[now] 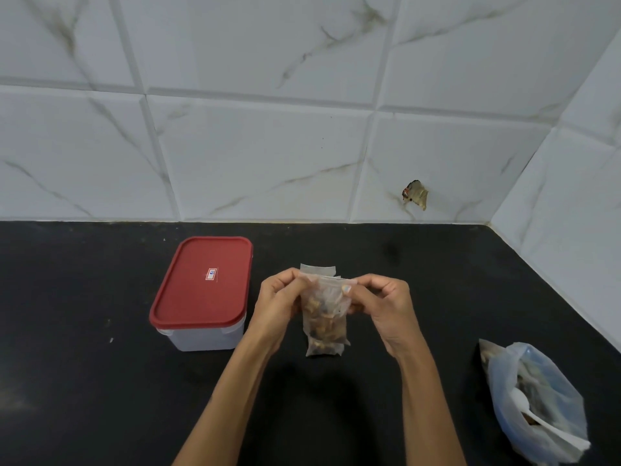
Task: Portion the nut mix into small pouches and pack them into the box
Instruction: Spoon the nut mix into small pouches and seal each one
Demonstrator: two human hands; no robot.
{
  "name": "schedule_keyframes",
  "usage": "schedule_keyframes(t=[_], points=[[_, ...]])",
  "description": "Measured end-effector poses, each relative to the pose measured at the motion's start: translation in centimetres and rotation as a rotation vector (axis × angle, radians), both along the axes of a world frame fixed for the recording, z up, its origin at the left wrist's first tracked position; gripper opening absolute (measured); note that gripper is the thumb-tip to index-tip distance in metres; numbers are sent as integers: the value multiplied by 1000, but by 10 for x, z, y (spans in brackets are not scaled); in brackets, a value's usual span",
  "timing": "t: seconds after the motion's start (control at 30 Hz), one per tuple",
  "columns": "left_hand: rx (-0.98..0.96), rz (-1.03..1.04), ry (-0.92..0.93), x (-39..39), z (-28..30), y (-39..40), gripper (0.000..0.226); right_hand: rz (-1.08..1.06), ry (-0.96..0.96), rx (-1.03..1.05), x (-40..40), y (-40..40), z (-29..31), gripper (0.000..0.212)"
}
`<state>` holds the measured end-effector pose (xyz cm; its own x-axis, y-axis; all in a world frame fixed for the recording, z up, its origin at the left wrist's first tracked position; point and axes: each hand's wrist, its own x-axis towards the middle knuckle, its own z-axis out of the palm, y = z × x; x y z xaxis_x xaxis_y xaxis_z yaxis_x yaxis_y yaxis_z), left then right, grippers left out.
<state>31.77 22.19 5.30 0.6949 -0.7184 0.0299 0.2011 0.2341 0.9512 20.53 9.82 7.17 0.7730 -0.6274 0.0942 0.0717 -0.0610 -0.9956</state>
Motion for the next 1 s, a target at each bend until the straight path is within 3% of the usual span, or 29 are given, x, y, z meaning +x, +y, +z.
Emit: schedule_keyframes(t=[0.03,0.13,0.27,0.53,0.8,1.0], points=[[4,-22,-13,0,1,1,11,15,5,-8,-1,0,1,12],[59,-74,-60,1,2,3,30,62,26,-33,-2,1,3,10],[103,-149,-111,0,3,4,7,78,49,-57,-3,1,3,9],[252,-98,-410,3,7,6,7,-22,49,-64,-10,1,-4,10],[321,-216,-218,8,-10,12,11,-88,134,42,-16,0,-25,8],[471,-137,-46,2,-28,11,7,-157,243,186,-18,6,-51,10]])
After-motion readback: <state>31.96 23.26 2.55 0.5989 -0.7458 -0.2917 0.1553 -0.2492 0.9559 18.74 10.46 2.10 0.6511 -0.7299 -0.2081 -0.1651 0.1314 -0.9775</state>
